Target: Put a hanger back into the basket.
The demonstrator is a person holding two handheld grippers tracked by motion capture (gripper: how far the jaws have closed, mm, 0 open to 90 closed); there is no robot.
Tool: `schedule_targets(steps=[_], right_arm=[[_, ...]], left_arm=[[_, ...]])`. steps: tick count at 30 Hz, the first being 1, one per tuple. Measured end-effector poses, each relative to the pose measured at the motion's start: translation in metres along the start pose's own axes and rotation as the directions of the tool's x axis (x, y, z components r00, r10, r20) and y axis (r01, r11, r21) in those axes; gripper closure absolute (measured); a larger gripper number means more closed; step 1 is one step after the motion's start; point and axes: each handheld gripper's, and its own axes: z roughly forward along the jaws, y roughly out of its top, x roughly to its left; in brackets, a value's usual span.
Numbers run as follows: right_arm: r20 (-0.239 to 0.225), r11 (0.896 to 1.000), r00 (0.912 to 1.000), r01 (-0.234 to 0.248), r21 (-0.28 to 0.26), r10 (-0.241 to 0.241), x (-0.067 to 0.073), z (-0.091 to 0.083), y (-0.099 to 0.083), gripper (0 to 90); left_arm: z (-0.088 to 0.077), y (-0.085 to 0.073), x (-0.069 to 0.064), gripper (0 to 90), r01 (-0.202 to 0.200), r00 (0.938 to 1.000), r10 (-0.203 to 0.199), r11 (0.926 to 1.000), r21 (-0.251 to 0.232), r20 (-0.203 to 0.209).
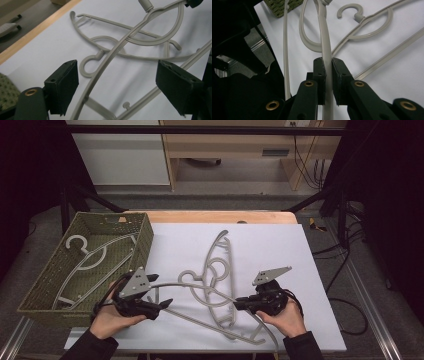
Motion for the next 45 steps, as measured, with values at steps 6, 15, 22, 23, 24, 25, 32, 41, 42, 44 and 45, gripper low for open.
schedule_targets(steps=[6, 15, 22, 23, 24, 25, 32, 41, 42, 44, 45], right_arm=[[-0.016, 1.0, 0.9998, 0.009, 0.015, -0.008, 0.002, -0.001, -0.004, 82.1], [-0.036, 0.999, 0.9992, 0.02, 0.043, -0.019, 0.002, 0.004, -0.006, 82.2], [-0.056, 0.999, 0.998, 0.031, 0.036, -0.029, 0.002, 0.004, -0.007, 82.1], [-0.058, 0.999, 0.9979, 0.031, 0.034, -0.029, 0.002, 0.004, -0.007, 82.1], [-0.061, 0.999, 0.9976, 0.034, 0.034, -0.031, 0.002, 0.004, -0.007, 82.0], [-0.059, 0.999, 0.9976, 0.038, 0.039, -0.036, 0.002, 0.004, -0.007, 82.0], [-0.069, 0.998, 0.9966, 0.048, 0.033, -0.045, 0.0, 0.004, -0.008, 81.0], [-0.04, 0.999, 0.9982, 0.043, -0.009, -0.044, -0.002, 0.0, -0.008, 76.5], [-0.033, 0.999, 0.9983, 0.047, -0.02, -0.048, -0.002, 0.0, -0.008, 75.6], [-0.029, 0.998, 0.9983, 0.05, -0.031, -0.051, -0.002, -0.001, -0.008, 73.0], [-0.02, 0.998, 0.9988, 0.045, -0.036, -0.045, -0.002, -0.002, -0.008, 70.9]], left_arm=[[0.022, 0.006, -0.002, 31.0, -0.063, 0.9974, 0.061, 0.9953, 0.074, 0.038], [0.054, 0.0, -0.003, 56.3, -0.167, 0.9857, 0.158, 0.9649, 0.203, 0.059], [0.053, -0.002, -0.007, 73.7, -0.201, 0.979, 0.189, 0.9559, 0.214, 0.075], [0.053, -0.002, -0.008, 74.2, -0.207, 0.9777, 0.195, 0.9543, 0.215, 0.078], [0.052, -0.002, -0.01, 74.6, -0.214, 0.9763, 0.202, 0.9519, 0.219, 0.078], [0.052, -0.002, -0.011, 75.0, -0.22, 0.975, 0.208, 0.9498, 0.222, 0.079], [0.047, -0.003, -0.019, 78.0, -0.262, 0.965, 0.253, 0.9391, 0.222, 0.07], [0.037, -0.002, -0.028, 81.0, -0.285, 0.9585, 0.274, 0.9344, 0.214, 0.079], [0.036, -0.003, -0.029, 81.2, -0.282, 0.9593, 0.271, 0.9355, 0.213, 0.079], [0.034, -0.003, -0.029, 81.4, -0.277, 0.9608, 0.268, 0.9378, 0.209, 0.07], [0.034, -0.003, -0.029, 81.5, -0.273, 0.9619, 0.265, 0.9388, 0.209, 0.066]])
